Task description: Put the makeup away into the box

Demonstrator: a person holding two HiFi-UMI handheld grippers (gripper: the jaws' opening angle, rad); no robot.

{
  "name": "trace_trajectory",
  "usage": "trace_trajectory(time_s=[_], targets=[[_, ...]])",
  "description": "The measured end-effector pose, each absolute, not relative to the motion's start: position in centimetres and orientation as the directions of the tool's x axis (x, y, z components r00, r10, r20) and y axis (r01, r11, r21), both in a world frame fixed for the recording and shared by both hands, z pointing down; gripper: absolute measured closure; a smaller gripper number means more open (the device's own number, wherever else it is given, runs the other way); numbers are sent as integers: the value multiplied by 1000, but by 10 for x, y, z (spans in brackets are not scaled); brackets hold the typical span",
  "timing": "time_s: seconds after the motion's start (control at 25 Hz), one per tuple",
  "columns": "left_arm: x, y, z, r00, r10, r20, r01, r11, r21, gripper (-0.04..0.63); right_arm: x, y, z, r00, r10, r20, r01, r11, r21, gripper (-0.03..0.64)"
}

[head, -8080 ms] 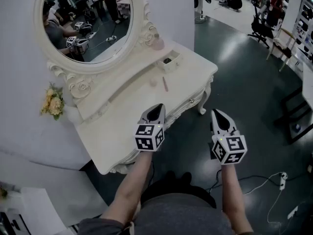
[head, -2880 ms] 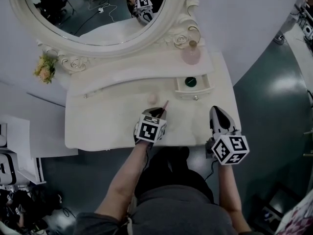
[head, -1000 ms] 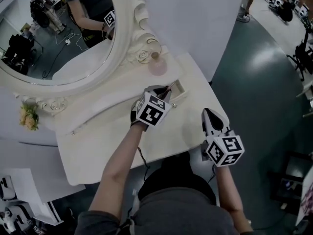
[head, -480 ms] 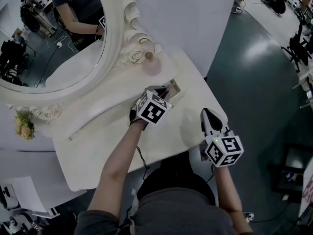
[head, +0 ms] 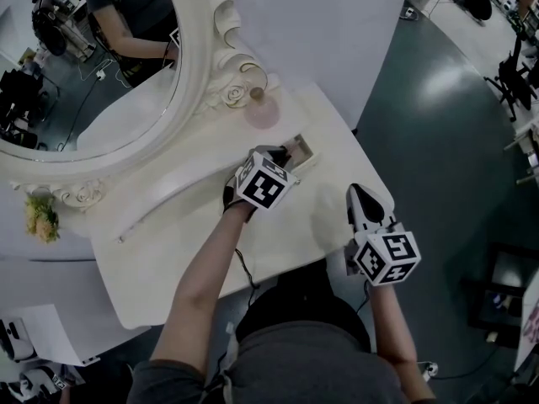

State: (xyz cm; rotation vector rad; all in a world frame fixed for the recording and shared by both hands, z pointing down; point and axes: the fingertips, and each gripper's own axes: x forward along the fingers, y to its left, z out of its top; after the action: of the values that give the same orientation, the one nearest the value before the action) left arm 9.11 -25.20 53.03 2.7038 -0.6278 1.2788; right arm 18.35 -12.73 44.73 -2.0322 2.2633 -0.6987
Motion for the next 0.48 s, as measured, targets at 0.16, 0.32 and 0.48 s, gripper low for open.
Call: trace_trajectory(time_s=[0.16, 0.32, 0.48], targets=[[92, -252, 531, 571, -312, 759, -393, -916, -80, 543, 182, -129, 448, -156, -948, 276, -939, 56, -339, 612], [90, -250, 520, 590, -328, 738, -397, -914, -88, 543, 178, -131, 446, -169, -947, 273, -939, 71, -335, 612], [80, -248, 488, 640, -386, 664, -446, -891, -88, 543, 169, -136, 442, -201, -942, 268, -937, 105, -332, 612]])
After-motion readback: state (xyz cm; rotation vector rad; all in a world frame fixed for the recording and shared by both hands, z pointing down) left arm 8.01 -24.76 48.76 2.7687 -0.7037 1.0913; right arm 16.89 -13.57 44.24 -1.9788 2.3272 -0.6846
